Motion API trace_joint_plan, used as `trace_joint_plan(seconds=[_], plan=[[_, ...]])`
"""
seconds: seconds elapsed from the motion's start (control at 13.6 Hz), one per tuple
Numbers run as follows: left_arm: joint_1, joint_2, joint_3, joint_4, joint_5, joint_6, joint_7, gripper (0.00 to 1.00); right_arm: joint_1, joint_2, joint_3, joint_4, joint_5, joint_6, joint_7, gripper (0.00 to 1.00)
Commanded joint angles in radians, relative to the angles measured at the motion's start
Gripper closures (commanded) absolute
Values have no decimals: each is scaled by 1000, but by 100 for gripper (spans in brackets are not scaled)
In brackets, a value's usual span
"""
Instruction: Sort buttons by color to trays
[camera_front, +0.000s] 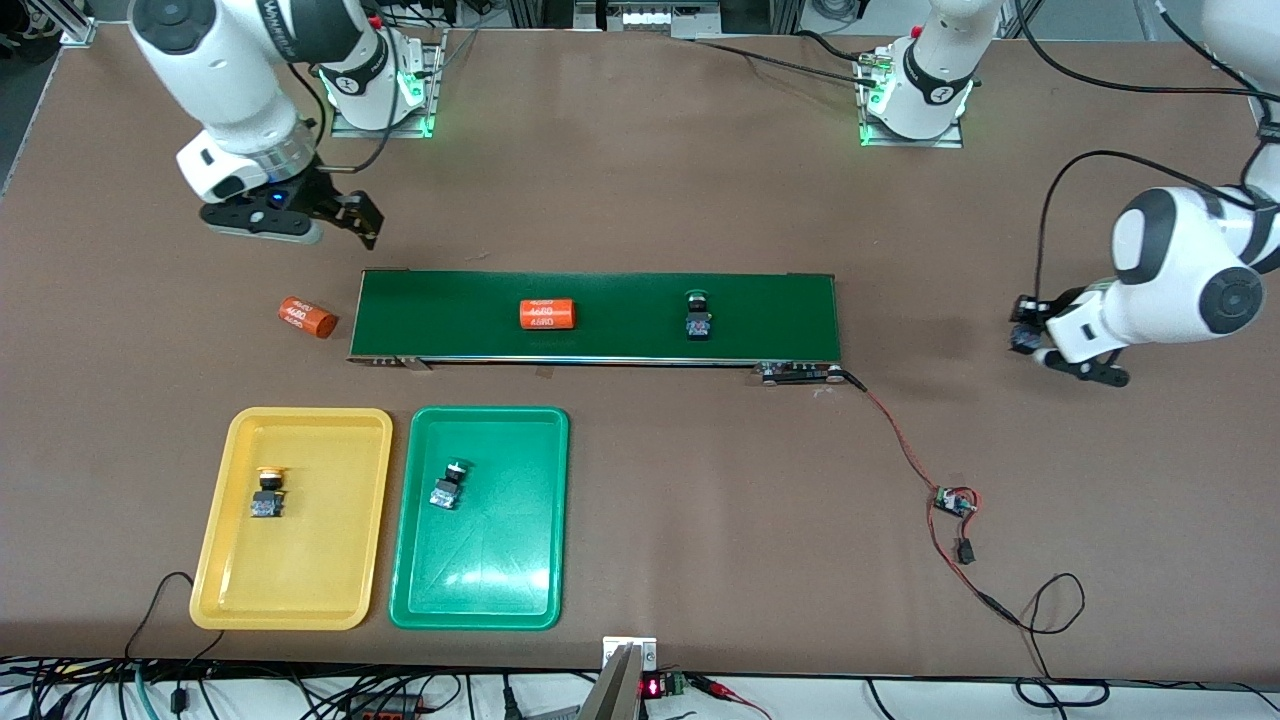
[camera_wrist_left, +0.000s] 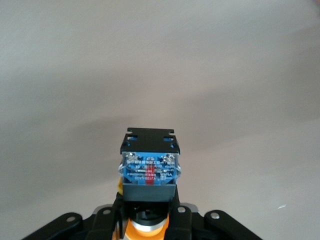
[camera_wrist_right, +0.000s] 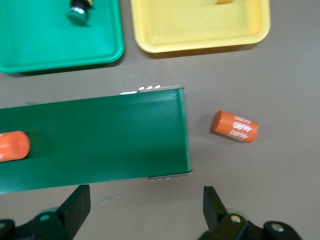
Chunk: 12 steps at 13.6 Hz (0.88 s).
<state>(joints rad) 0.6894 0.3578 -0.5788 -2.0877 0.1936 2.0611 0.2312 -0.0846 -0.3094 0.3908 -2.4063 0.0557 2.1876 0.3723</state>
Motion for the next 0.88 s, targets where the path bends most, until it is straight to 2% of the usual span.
trace_joint_plan(seconds=[0.0,0.15,0.44,0.59,0.81], plan=[[-123,-40,-16,46,-81,-32,-64,100,0,-14,80,-11,67,15,30,0],[-248,-48,-18,84,-114,-29,-151,100,2,-7,94,-10,147,35,28,0],[-462,-43,-16,120,-122,-19,-462,100,-1,30,177,-4,151,90,77,0],[-502,-28,-16,120,-150,-16,-521,100,-3,67,209,1,150,136,115,0],[-508,19,-16,120,-164,8,-518,100,-6,98,237,9,147,170,152,0]])
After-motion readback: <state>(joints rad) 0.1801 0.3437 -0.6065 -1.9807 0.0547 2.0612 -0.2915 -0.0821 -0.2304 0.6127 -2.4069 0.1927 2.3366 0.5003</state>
